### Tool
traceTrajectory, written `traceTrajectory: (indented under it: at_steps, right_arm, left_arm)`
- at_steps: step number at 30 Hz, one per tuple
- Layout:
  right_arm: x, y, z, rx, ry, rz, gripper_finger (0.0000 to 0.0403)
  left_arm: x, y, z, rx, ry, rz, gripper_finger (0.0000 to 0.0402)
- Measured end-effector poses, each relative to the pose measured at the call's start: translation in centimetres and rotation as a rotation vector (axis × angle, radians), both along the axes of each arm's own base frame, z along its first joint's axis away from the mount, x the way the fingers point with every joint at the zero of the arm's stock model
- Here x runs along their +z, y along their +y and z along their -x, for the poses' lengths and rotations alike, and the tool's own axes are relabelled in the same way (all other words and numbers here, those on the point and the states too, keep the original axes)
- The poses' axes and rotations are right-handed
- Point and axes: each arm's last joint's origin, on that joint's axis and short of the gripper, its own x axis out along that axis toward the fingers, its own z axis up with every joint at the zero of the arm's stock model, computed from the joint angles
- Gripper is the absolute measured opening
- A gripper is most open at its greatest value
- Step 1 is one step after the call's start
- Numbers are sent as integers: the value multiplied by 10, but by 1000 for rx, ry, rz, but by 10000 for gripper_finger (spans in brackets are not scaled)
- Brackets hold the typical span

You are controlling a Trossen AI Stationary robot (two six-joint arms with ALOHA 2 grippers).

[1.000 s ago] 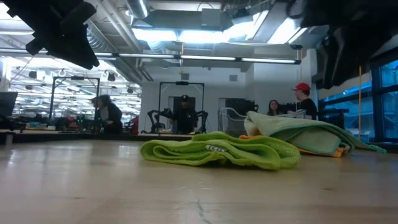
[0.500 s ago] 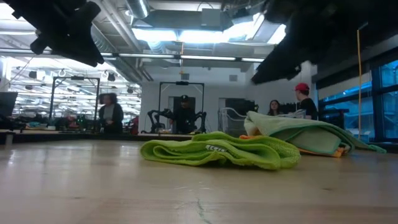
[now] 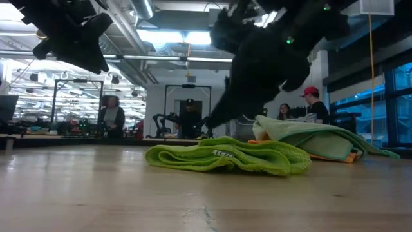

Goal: Fold microfiber towels
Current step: Move the light green microfiber cloth to the center of the table

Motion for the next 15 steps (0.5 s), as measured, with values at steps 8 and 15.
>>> traceTrajectory:
  at_steps: [8,15]
  right_arm:
    - [-25,1,-4,-67,134,7,198]
    - [-25,-1,-4,-98,133,56,198]
  left_arm:
    - [0,0,0,-3,6,12,103]
    - [0,0,0,-3,7,12,103]
